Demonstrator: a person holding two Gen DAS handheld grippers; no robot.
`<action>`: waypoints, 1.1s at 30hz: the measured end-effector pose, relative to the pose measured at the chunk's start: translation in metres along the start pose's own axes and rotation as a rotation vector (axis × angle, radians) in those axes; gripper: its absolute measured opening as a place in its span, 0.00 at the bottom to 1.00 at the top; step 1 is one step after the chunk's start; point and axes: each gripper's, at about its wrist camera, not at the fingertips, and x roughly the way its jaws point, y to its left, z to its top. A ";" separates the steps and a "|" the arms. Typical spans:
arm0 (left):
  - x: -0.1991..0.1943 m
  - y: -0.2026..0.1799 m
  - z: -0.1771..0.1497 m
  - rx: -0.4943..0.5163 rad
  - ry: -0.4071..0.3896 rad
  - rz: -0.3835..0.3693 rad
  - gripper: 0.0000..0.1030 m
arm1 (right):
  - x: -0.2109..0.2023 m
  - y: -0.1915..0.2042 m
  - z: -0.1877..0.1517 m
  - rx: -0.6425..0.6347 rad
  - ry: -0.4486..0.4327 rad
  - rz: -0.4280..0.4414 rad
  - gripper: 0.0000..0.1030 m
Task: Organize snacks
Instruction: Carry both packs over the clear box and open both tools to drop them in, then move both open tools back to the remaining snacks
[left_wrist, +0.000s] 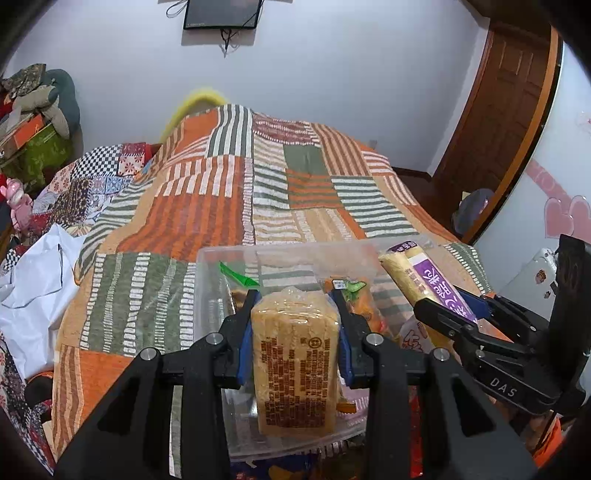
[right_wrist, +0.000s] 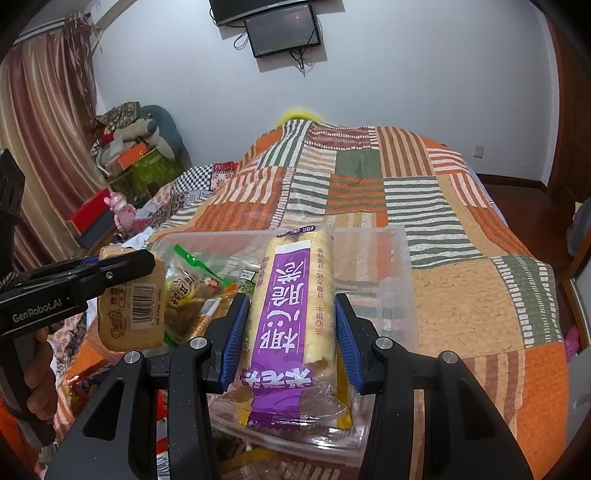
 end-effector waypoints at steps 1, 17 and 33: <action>0.002 0.001 -0.001 -0.010 0.006 0.010 0.35 | 0.001 0.000 -0.001 -0.005 -0.001 0.000 0.41; -0.018 -0.003 -0.006 0.003 -0.040 0.032 0.57 | -0.011 0.000 0.002 0.003 -0.007 0.011 0.43; -0.077 0.006 -0.041 0.068 -0.037 0.076 0.69 | -0.065 0.020 -0.017 -0.019 -0.064 0.048 0.61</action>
